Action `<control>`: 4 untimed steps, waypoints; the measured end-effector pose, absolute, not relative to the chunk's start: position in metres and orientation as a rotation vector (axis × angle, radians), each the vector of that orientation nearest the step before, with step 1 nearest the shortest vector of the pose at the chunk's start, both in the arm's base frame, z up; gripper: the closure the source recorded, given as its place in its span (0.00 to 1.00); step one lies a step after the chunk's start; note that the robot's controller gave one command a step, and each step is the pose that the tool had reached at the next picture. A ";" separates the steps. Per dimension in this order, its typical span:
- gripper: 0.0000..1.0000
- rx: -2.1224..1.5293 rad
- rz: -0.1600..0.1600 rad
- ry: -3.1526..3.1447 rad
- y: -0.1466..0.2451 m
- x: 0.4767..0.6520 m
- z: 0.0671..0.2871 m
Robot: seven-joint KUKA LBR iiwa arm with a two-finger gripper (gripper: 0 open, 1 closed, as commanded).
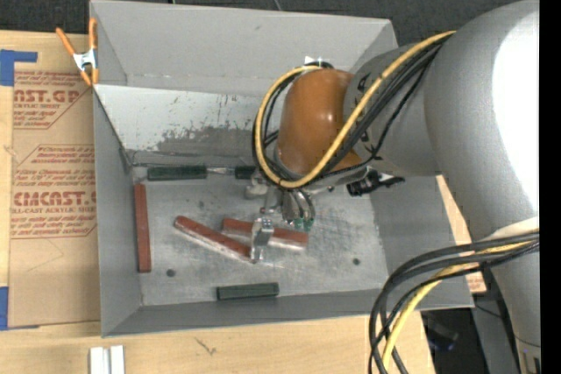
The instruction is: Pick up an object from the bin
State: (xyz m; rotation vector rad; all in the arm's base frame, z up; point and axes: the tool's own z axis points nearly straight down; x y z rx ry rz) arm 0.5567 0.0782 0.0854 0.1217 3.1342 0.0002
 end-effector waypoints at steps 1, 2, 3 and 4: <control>0.00 0.085 0.001 3.141 0.112 0.524 0.100; 0.00 0.139 0.006 3.131 0.105 0.538 0.072; 1.00 0.200 0.006 3.123 0.161 0.518 0.076; 1.00 0.200 0.006 3.123 0.161 0.518 0.076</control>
Offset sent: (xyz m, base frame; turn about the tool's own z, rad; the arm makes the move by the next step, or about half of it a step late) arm -0.0210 0.0247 -0.0154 0.0123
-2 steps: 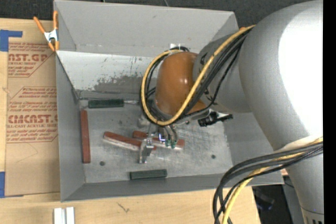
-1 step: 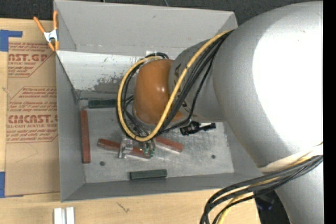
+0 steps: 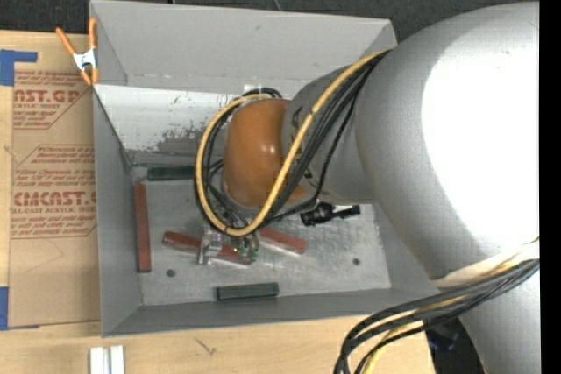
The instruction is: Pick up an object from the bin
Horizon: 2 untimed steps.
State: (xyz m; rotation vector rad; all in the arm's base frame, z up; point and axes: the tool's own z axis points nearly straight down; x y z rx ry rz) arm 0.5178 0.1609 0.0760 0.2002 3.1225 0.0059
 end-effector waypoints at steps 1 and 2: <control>1.00 0.201 0.003 3.128 0.160 0.516 0.080; 1.00 0.200 -0.002 3.140 0.160 0.513 0.105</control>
Offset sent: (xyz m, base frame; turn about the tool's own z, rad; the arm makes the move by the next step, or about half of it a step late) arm 0.0001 0.0000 0.0161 0.0000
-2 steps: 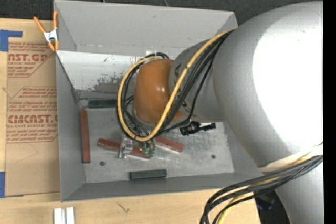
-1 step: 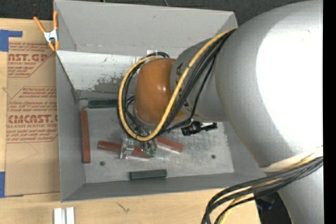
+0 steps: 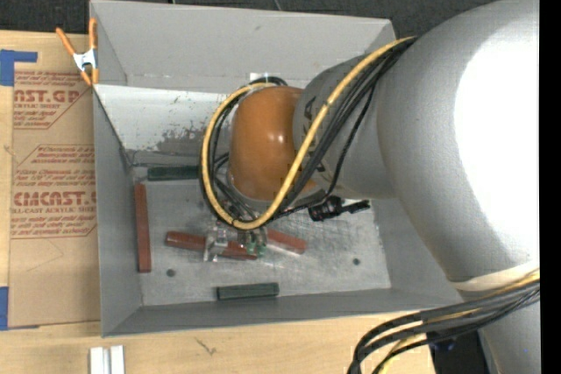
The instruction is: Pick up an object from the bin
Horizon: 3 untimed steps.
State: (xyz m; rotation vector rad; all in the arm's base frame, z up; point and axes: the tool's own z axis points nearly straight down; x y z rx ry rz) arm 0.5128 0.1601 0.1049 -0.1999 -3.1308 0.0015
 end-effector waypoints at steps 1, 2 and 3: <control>1.00 -0.200 -0.004 -3.139 0.161 0.515 0.122; 1.00 -0.200 -0.003 -3.138 0.161 0.515 0.126; 1.00 -0.199 -0.002 -3.136 0.161 0.515 0.127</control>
Offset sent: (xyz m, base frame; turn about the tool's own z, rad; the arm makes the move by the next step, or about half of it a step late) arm -0.0001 0.0000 0.0076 0.0000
